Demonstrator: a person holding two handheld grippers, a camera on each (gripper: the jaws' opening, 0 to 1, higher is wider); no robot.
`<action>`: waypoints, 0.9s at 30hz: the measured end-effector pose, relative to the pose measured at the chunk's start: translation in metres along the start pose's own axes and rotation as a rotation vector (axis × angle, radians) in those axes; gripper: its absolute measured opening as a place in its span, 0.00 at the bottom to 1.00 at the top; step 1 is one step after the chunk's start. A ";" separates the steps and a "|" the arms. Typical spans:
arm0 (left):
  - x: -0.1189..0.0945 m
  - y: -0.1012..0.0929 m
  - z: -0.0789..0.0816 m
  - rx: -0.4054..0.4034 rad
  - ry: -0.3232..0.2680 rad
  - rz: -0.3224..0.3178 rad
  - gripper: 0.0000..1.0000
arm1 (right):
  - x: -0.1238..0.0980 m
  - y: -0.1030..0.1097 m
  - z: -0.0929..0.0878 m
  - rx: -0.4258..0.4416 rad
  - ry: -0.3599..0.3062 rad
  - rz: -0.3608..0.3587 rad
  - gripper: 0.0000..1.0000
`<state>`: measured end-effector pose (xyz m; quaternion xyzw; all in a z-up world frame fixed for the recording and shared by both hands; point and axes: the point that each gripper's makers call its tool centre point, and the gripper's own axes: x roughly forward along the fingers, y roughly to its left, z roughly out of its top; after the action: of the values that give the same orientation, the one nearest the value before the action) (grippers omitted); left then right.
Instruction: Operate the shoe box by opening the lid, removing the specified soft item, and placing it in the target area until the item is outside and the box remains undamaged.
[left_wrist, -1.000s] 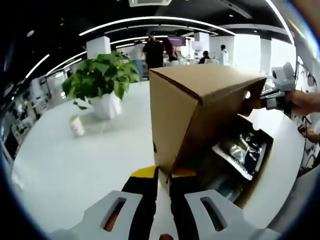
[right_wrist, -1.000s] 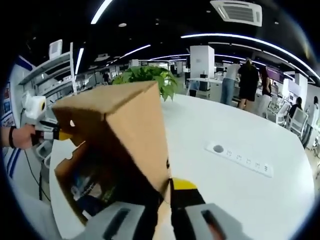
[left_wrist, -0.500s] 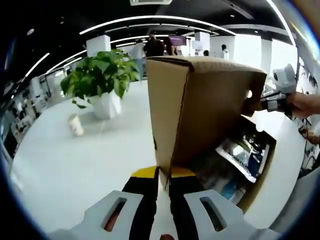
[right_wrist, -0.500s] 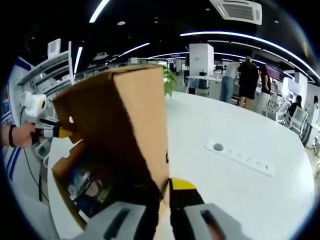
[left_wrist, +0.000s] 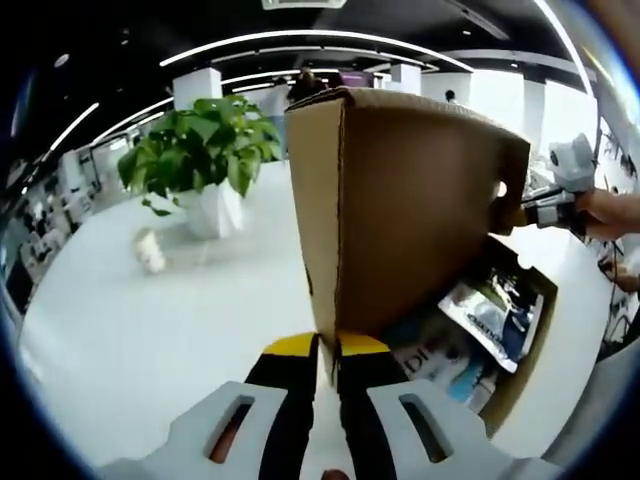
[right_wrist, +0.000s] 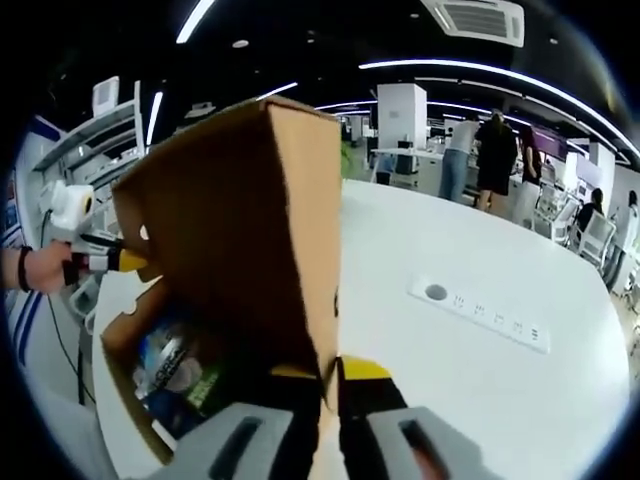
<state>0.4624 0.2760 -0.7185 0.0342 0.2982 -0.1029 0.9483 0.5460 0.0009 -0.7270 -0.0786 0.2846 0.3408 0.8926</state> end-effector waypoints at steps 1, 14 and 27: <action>0.001 0.000 0.000 -0.001 0.000 0.000 0.04 | 0.000 0.000 0.000 0.000 0.000 0.000 0.00; 0.008 0.006 0.004 -0.005 -0.001 0.001 0.03 | 0.004 -0.002 0.003 0.005 0.001 -0.007 0.00; 0.016 0.012 0.007 -0.026 -0.001 0.000 0.02 | 0.010 -0.006 0.003 0.009 0.008 -0.018 0.00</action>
<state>0.4823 0.2838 -0.7219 0.0217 0.2991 -0.0991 0.9488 0.5574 0.0033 -0.7301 -0.0785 0.2888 0.3311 0.8949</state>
